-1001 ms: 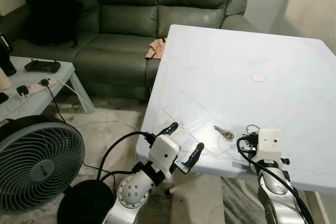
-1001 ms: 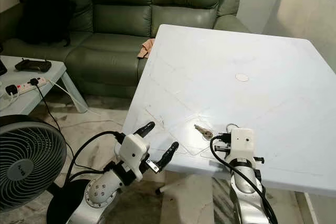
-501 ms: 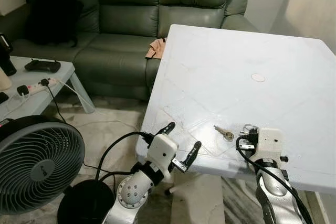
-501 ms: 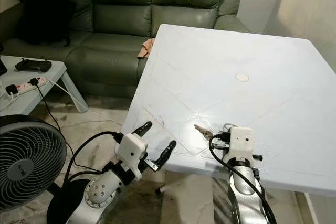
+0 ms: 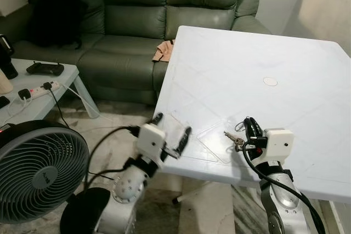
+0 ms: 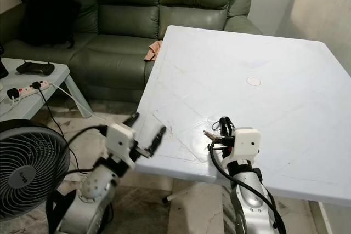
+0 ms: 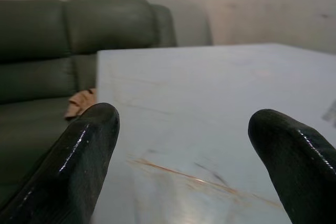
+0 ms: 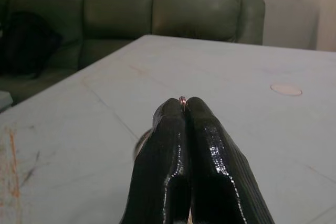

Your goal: Hang keys on a hook

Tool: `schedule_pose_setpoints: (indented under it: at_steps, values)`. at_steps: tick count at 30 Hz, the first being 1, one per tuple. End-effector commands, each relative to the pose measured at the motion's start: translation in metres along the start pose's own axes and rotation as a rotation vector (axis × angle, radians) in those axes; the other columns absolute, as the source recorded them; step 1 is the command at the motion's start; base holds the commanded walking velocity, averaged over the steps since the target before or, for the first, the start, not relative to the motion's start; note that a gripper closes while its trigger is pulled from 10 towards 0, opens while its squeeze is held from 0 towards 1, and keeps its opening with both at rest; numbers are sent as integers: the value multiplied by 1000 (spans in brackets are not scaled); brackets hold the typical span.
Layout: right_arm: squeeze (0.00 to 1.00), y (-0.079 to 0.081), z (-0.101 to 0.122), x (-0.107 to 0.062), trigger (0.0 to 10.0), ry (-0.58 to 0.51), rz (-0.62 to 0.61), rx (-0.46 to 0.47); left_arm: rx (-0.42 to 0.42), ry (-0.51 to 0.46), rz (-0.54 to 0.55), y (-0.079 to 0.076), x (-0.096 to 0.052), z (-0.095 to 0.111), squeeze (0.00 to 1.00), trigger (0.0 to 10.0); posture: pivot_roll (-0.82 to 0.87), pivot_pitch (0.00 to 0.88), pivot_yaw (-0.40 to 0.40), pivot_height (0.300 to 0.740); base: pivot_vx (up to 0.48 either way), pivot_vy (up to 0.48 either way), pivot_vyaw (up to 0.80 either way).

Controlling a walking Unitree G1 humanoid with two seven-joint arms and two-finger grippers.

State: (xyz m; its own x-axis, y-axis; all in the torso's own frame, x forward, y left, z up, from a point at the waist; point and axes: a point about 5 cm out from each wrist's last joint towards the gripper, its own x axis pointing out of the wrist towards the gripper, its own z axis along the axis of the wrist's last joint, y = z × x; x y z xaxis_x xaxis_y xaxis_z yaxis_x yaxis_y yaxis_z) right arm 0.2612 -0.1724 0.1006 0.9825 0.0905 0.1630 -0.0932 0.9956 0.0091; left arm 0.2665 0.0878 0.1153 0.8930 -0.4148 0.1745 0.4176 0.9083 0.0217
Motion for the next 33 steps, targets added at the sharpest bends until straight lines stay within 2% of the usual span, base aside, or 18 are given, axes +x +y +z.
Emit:
schedule_pose_setpoints:
  at_steps: [1, 4, 9, 11, 14, 19, 33]
  values:
    - [0, 3, 11, 3, 10000, -57, 14, 1, -20, -13, 65, 14, 0, 1, 0, 10000, 3, 0, -11, 740, 0, 0, 0]
    - [0, 2, 11, 4, 10000, -58, 10, 1, -24, -29, 116, 28, -1, 4, 0, 10000, 4, 0, -12, 740, 0, 0, 0]
    - [0, -4, 6, 6, 10000, -51, -4, 12, -43, -37, 308, 73, -5, 5, 0, 10000, 19, 0, -17, 740, 0, 0, 0]
    - [0, -8, 5, 8, 10000, -41, -29, 7, -47, -37, 380, 85, -9, 4, 0, 10000, 25, 0, -17, 740, 0, 0, 0]
    - [0, -9, 2, 9, 10000, -32, -39, 6, -66, -14, 433, 90, -13, -1, 0, 10000, 25, 0, -14, 740, 0, 0, 0]
    - [0, -9, 0, 10, 10000, -19, -42, 21, -63, -20, 430, 90, -14, -1, 0, 10000, 28, 0, -13, 740, 0, 0, 0]
    - [0, -13, -2, 15, 10000, 3, -72, 17, -34, -39, 413, 92, -2, 5, 0, 10000, 15, 0, -4, 740, 0, 0, -763]
